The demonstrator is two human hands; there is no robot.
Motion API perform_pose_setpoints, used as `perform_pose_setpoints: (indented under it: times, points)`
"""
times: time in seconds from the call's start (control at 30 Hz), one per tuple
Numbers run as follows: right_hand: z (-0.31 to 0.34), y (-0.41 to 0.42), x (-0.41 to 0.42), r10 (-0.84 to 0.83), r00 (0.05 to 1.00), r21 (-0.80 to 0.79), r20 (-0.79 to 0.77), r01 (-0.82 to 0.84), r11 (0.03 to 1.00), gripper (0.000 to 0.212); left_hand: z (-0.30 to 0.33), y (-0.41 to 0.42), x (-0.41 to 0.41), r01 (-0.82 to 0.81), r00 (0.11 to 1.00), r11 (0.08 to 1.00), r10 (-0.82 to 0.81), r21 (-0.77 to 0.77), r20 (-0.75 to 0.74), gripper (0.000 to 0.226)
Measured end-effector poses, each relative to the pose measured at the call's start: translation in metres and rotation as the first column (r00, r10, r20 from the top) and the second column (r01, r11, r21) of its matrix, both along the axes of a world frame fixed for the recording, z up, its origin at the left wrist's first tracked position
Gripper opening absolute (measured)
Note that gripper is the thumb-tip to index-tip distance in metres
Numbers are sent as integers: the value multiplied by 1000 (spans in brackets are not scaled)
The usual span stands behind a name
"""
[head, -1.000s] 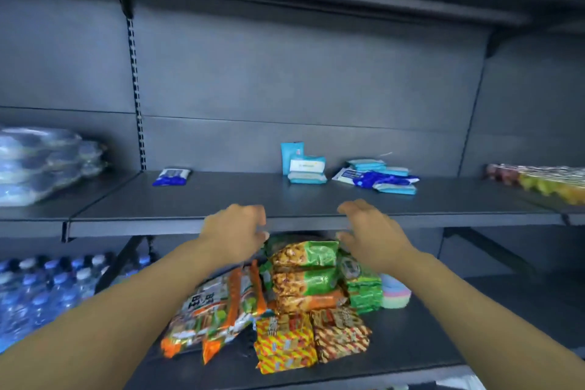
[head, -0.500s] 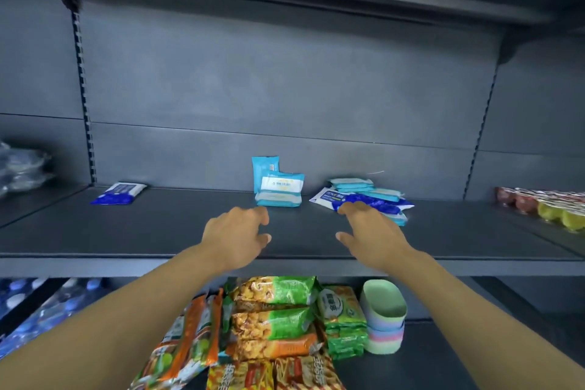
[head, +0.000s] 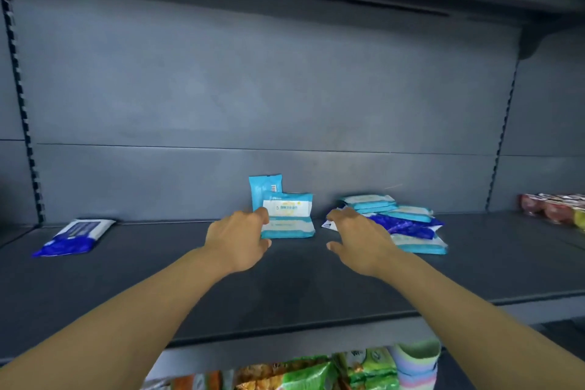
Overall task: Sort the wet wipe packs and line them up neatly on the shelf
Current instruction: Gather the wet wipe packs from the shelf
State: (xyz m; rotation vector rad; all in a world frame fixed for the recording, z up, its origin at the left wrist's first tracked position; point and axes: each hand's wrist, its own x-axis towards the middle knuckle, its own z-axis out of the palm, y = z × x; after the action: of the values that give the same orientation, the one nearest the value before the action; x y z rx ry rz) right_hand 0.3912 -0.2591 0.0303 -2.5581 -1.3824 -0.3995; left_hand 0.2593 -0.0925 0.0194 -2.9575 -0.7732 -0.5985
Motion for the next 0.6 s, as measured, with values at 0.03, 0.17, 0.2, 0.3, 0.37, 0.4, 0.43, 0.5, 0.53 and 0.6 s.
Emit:
perform_pose_setpoints:
  times: [0.03,0.17,0.2,0.3,0.37,0.4,0.43,0.5,0.53,0.6]
  points:
    - [-1,10,3,1,1000,5,2,-1,1000,46,-1,9,4,6,1000,1000,-6,1,0,41]
    - [-11,47,21,17,1000,14,-11,-17,1000,44,-5,40,20,27,1000,1000,-27,10,-13,50]
    - [-14,55,27,24,999,13,-21,-23,1000,43,-6,47,23,35,999,999,-35,15,-20,52]
    - [-24,78,46,42,996,-4,-75,-42,999,44,-12,63,32,51,998,999,-51,4,-39,57]
    - [-28,92,56,43,993,-44,-111,-48,998,50,-19,71,36,61,997,998,-60,5,-53,58]
    - [-30,100,60,43,990,-60,-132,-51,997,51,-22,74,38,63,996,998,-63,7,-60,58]
    - [-32,107,65,43,987,-73,-155,-55,996,52,-25,79,41,63,996,998,-62,6,-62,57]
    - [-35,119,72,37,978,-85,-206,-56,995,54,-29,88,46,59,997,998,-59,-9,-46,53]
    - [-37,124,75,33,972,-87,-231,-55,995,54,-29,94,50,58,998,998,-59,-24,-28,51]
    - [-42,131,82,17,963,-112,-270,-49,992,56,-30,104,60,62,998,995,-59,-78,30,47]
